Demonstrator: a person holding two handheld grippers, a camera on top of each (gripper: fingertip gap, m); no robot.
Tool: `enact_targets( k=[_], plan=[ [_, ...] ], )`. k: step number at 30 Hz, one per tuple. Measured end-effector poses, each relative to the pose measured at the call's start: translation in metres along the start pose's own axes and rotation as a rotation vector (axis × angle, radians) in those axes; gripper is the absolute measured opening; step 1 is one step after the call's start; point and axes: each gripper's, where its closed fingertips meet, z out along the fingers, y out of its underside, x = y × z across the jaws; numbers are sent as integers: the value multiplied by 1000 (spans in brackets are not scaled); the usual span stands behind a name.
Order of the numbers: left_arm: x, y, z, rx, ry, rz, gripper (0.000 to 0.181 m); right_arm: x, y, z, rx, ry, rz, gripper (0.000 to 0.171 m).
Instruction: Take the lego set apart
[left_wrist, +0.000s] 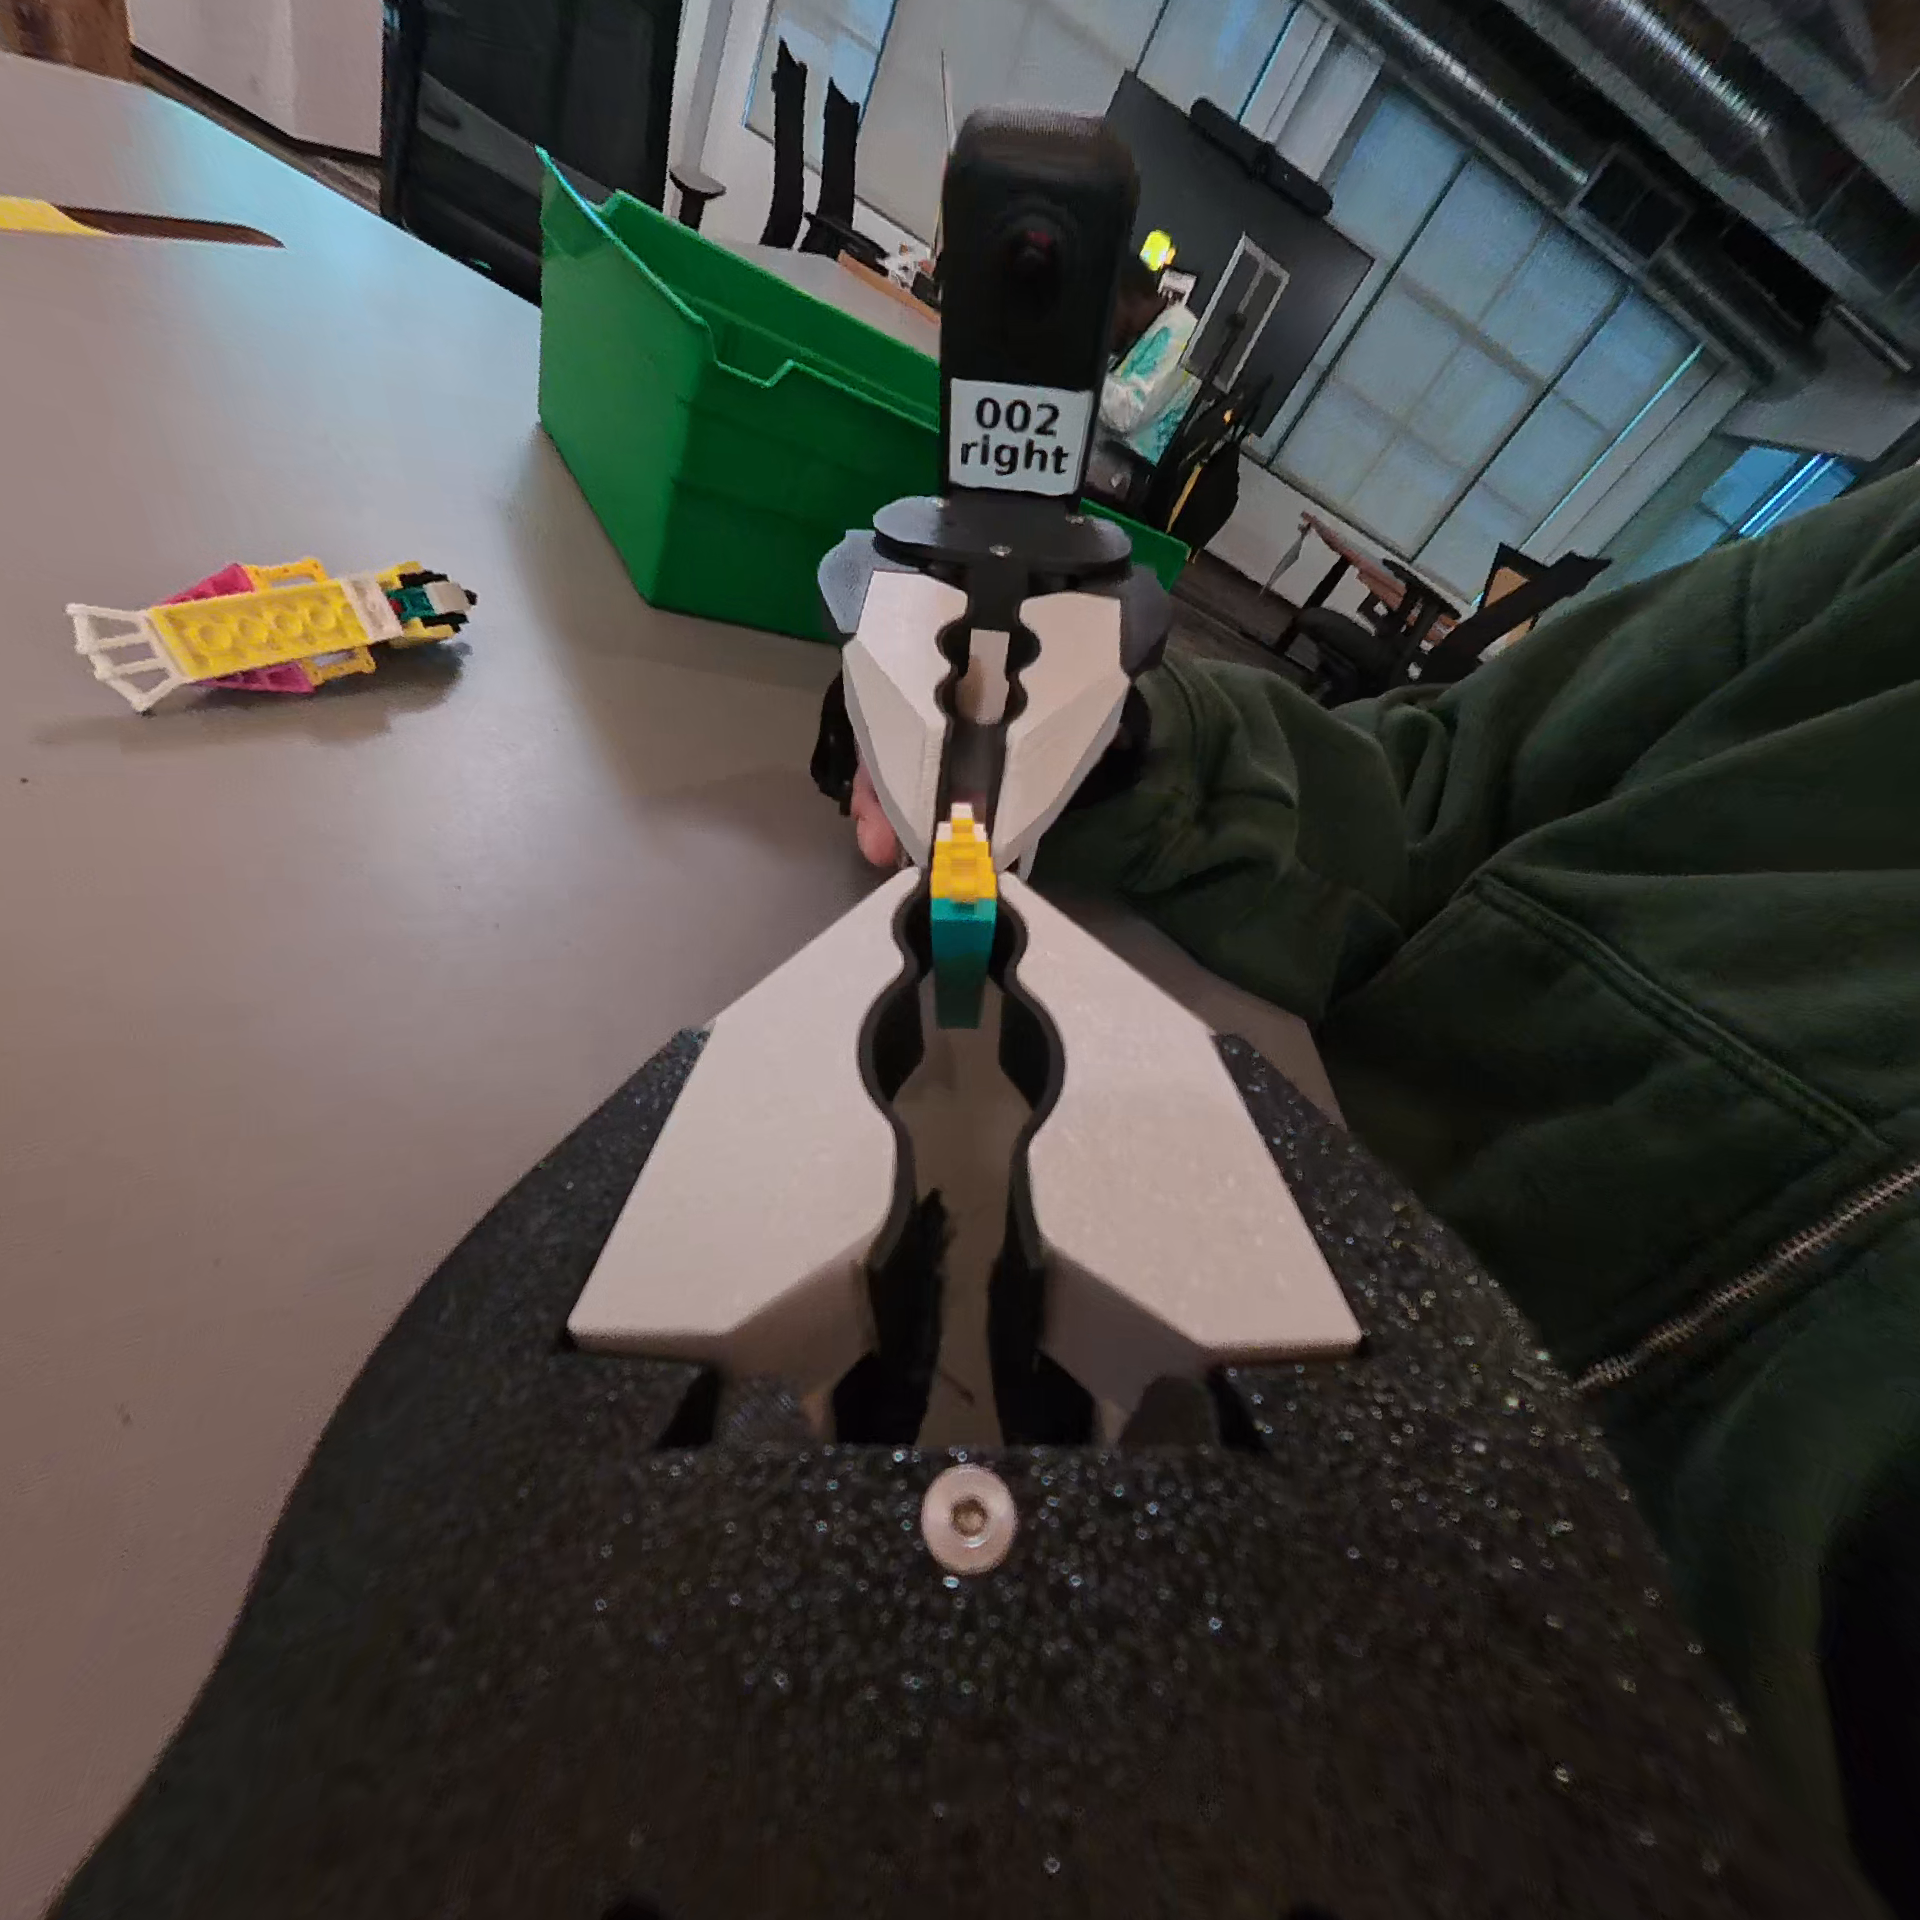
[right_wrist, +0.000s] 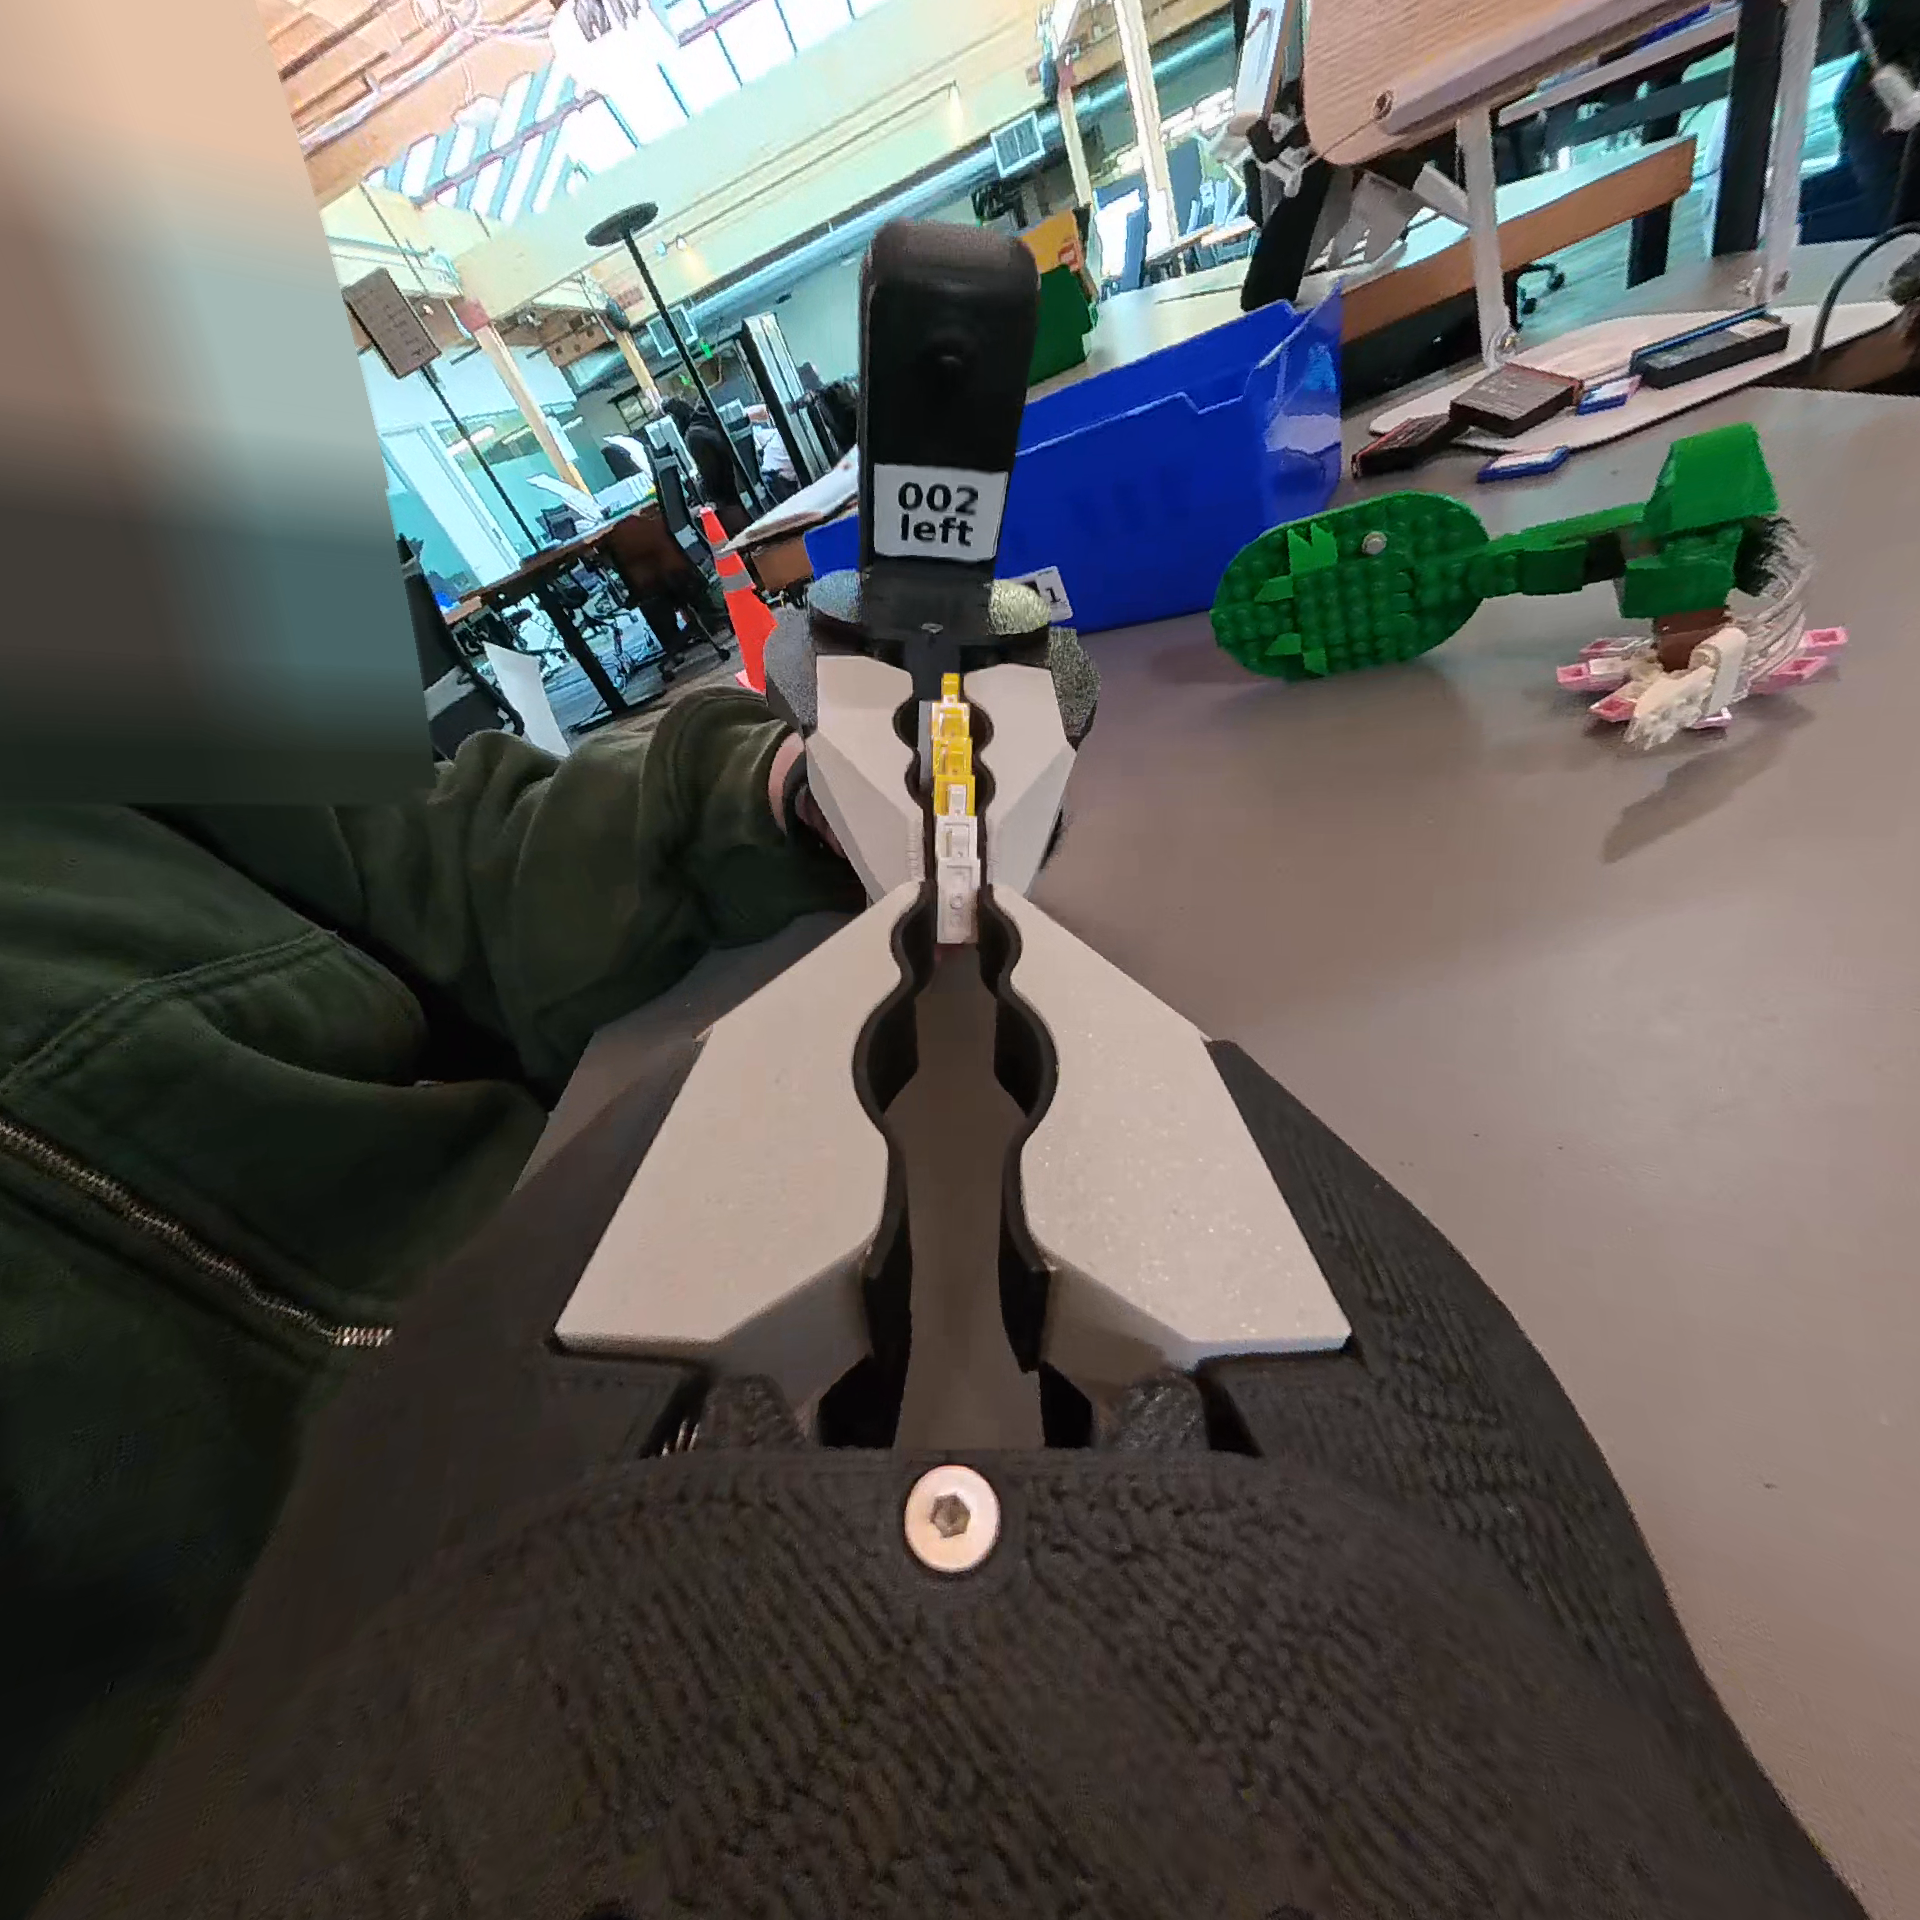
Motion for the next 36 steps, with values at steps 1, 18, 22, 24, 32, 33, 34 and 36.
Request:
enact_targets(
  k=[1,18,22,24,32,33,34,36],
  plan=[
    [0,2,0,-16,-6,12,6,-1,1,0,-10,-2,2,6],
    [-20,11,-51,-92,-160,113,6,23,-2,-57,-48,132,-79,5],
    [-15,22,-28,-139,-89,42,6,19,15,-42,-133,95,-40,5],
    [-17,26,-23,-162,-100,18,6,15,15,-39,-116,62,21,5],
    [-4,20,-16,-120,-22,-3,6,21,49,-34,-382,190,-62,24],
    [-2,20,-14,-118,-12,3,6,20,53,-33,-415,201,-77,30],
    [0,21,-12,-125,-2,12,6,20,53,-31,-422,209,-90,33],
    [4,23,-8,-140,6,41,6,14,40,-21,-342,191,-105,29]
  ],
)
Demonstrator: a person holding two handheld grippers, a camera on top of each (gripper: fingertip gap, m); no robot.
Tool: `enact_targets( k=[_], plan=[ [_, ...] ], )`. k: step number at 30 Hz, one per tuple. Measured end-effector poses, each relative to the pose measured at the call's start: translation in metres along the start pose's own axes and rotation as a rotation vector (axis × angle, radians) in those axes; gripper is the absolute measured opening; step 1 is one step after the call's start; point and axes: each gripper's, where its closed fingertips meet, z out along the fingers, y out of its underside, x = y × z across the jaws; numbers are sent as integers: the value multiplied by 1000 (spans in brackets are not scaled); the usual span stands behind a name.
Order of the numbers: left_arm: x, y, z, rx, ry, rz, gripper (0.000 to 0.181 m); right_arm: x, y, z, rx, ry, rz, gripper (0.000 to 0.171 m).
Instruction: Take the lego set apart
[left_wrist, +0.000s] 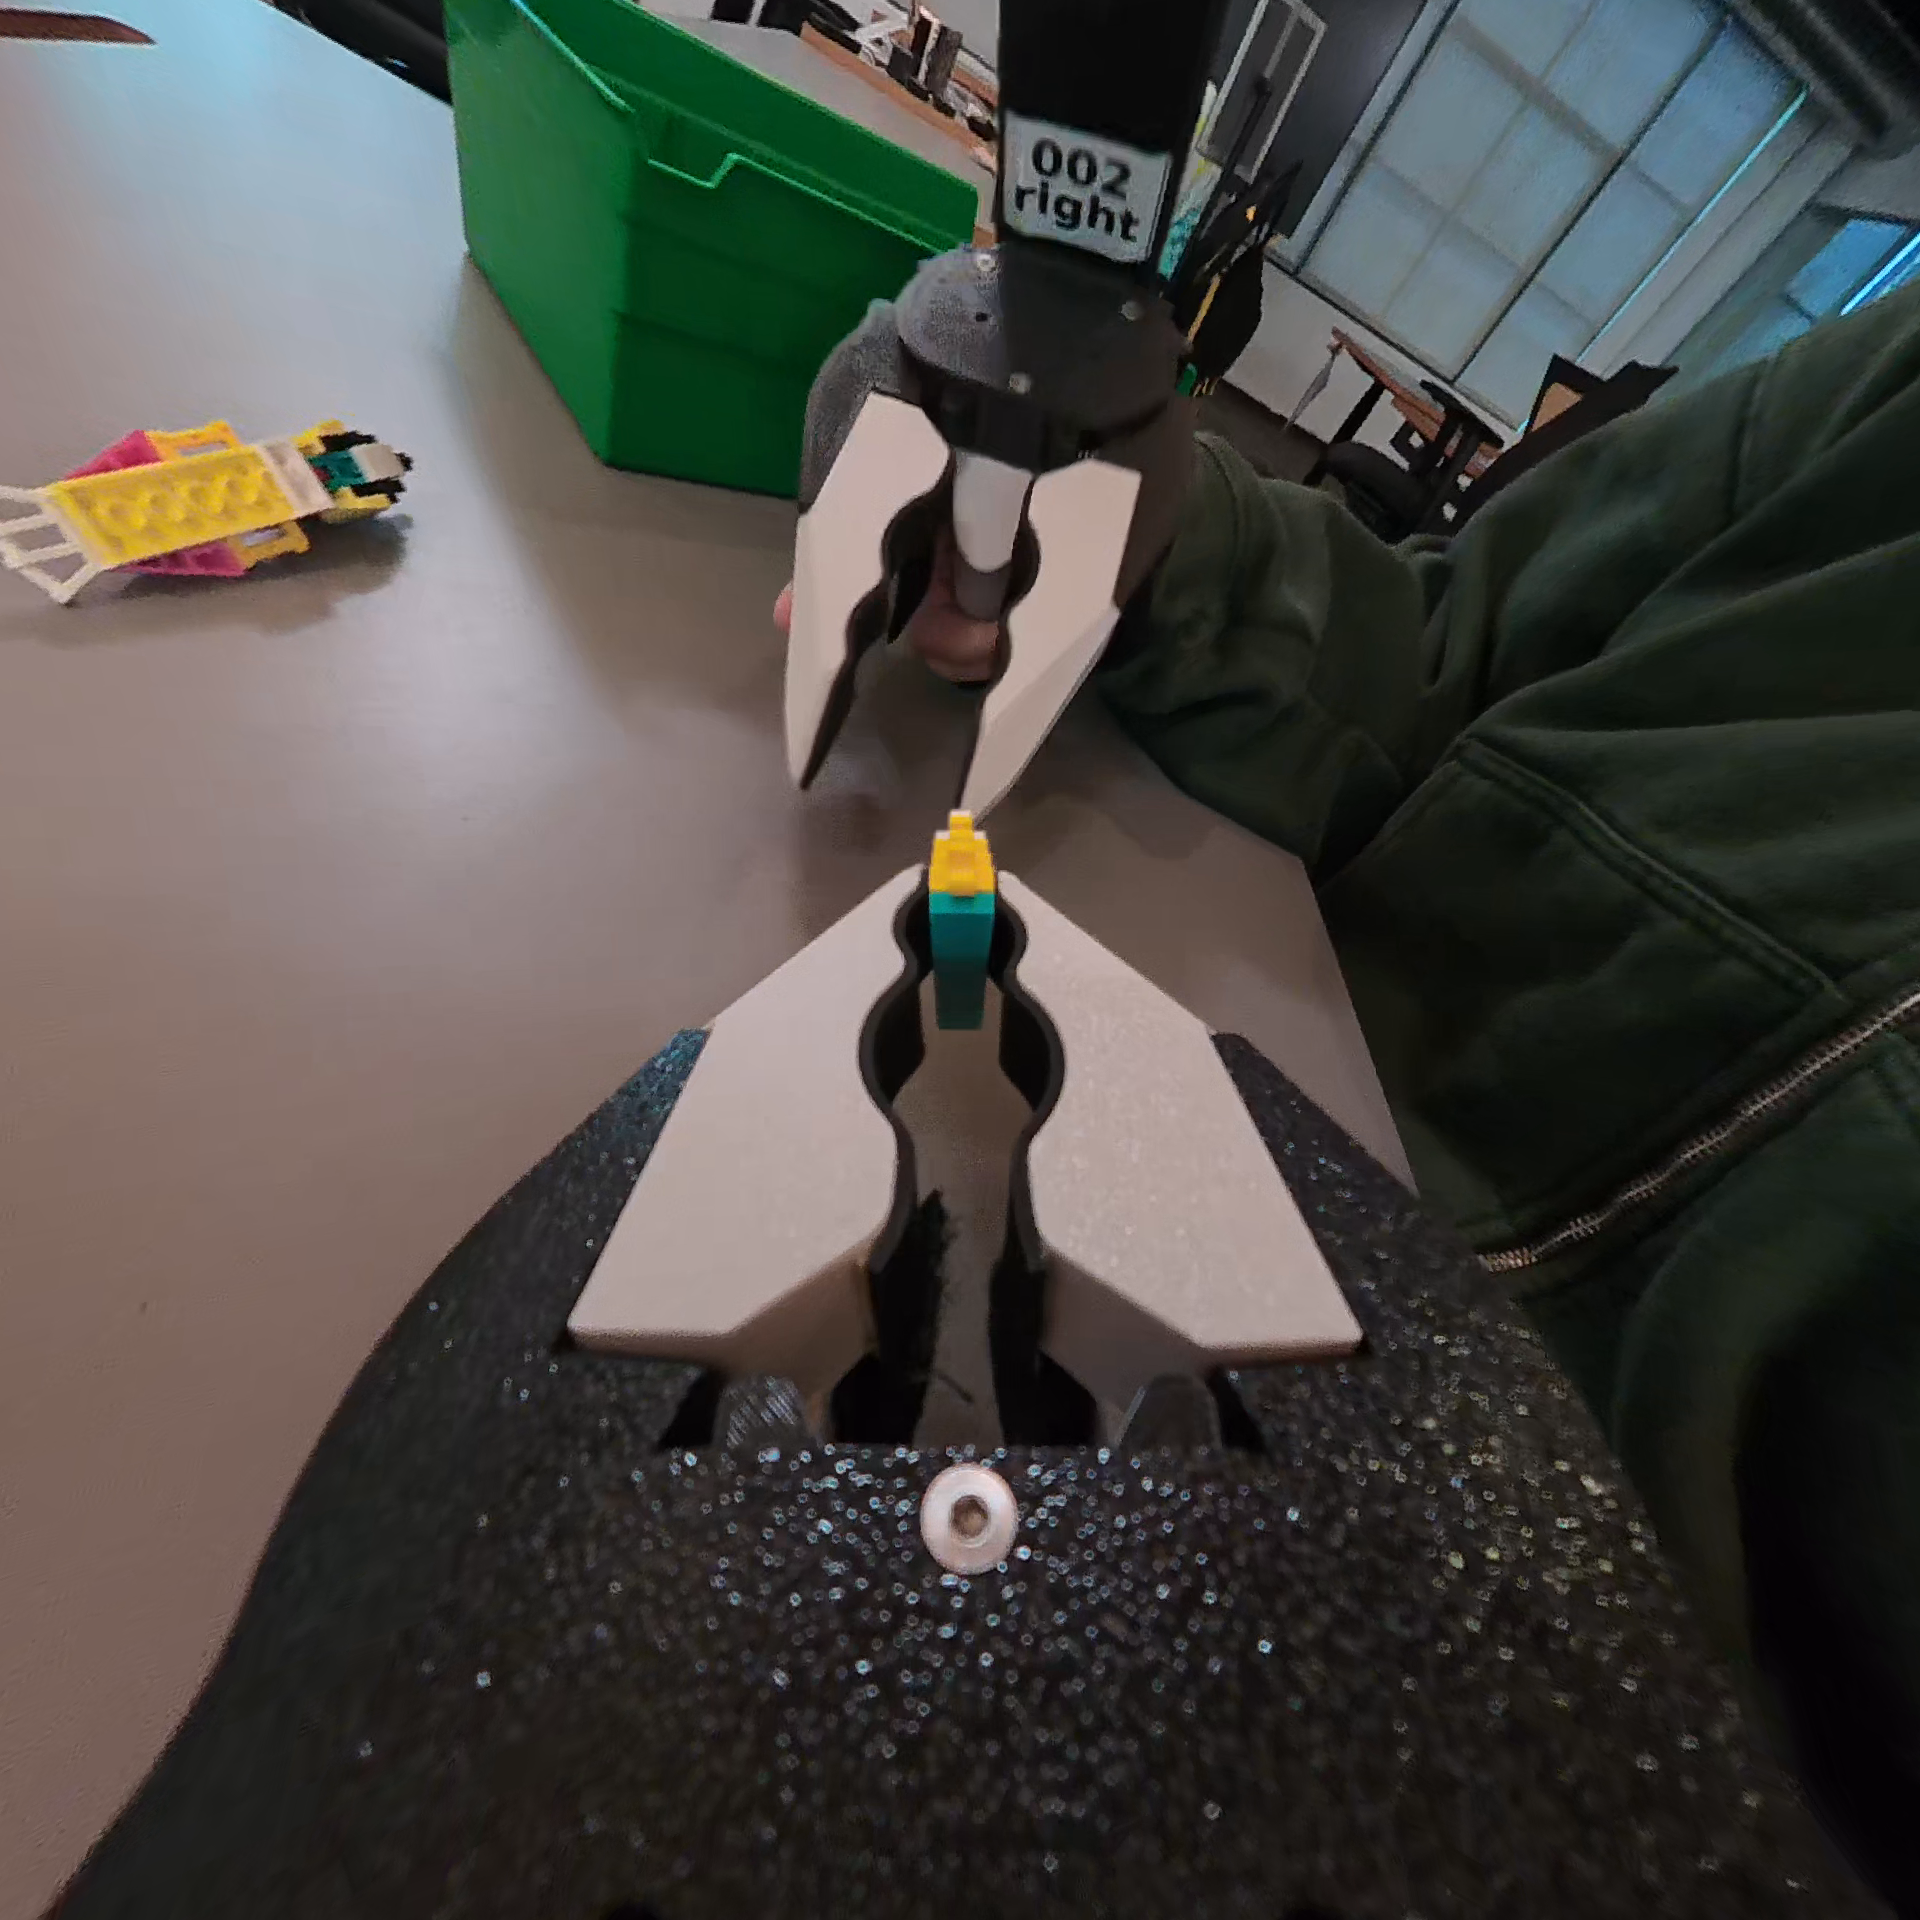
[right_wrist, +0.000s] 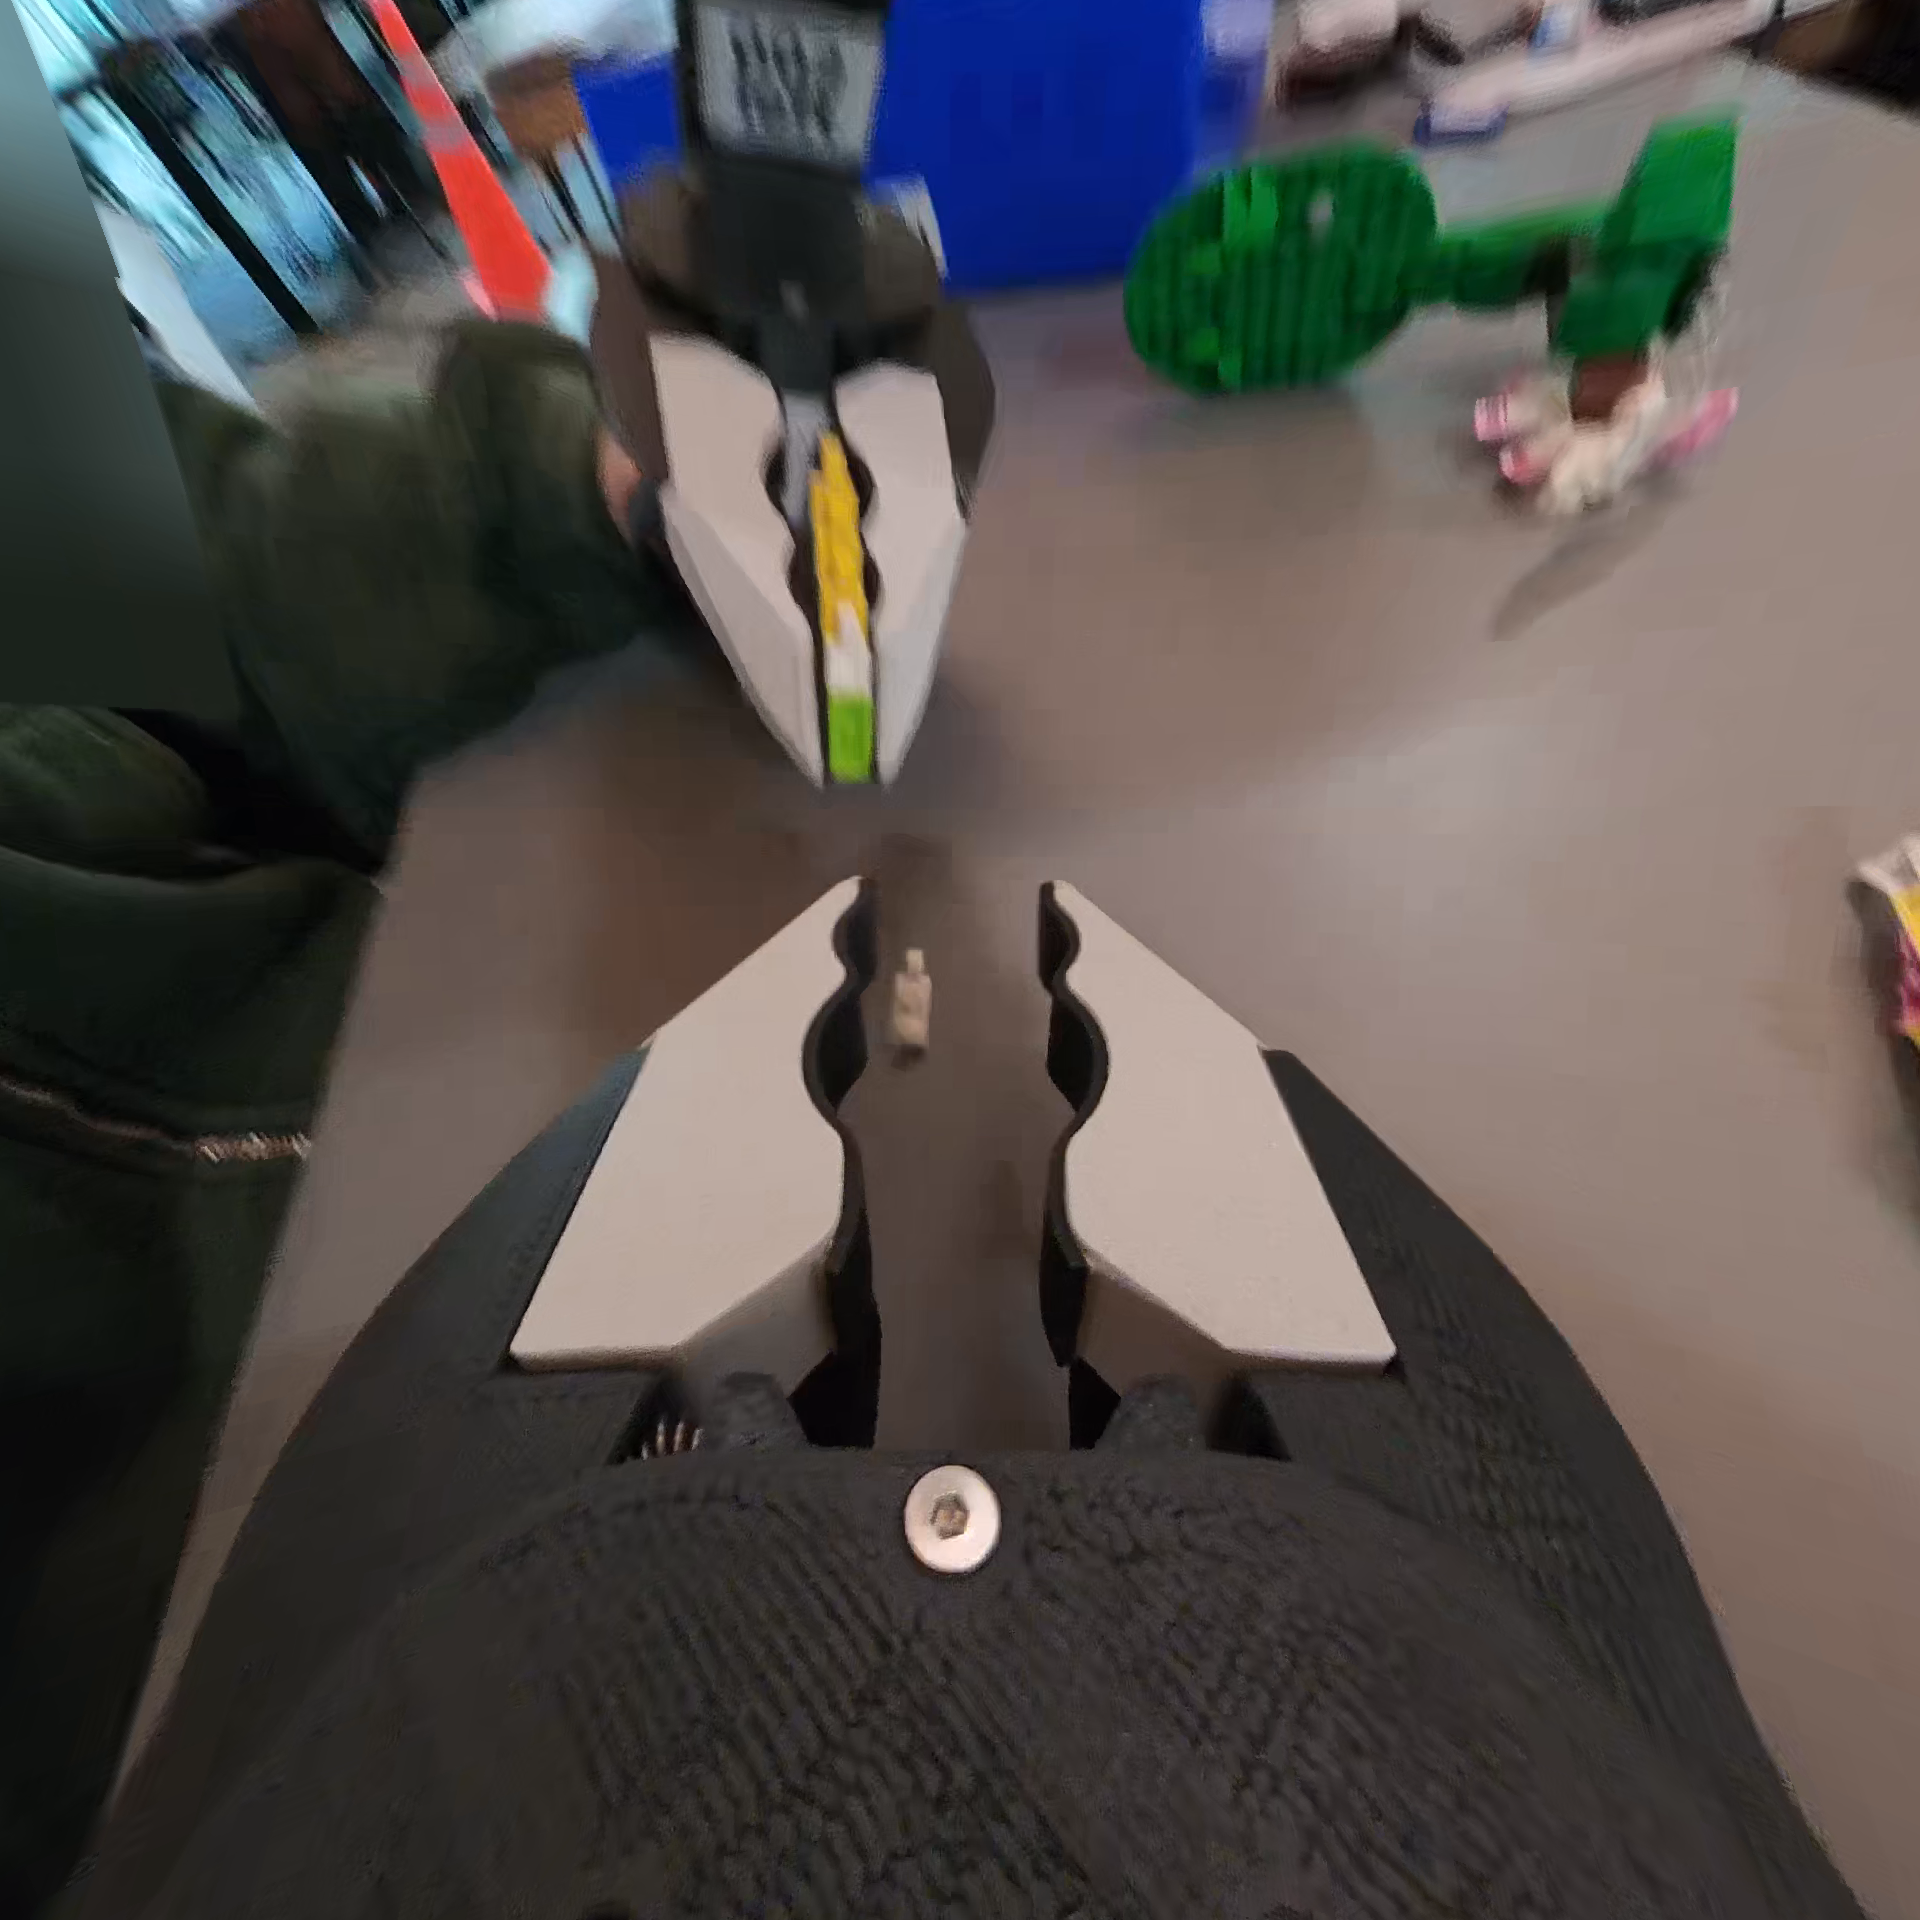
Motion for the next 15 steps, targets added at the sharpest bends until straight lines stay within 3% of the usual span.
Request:
enact_targets(
  k=[4,9,10,15],
  plan=[
    [7,3,8,-27,8,50,6,-25,-37,4,226,-132,60,15],
    [13,4,13,-32,22,70,6,-36,-36,15,218,-165,46,14],
    [12,4,13,-33,14,70,7,-35,-36,14,220,-156,40,6],
    [7,-10,5,65,21,2,7,-27,-43,8,280,-152,101,5]
  ],
)
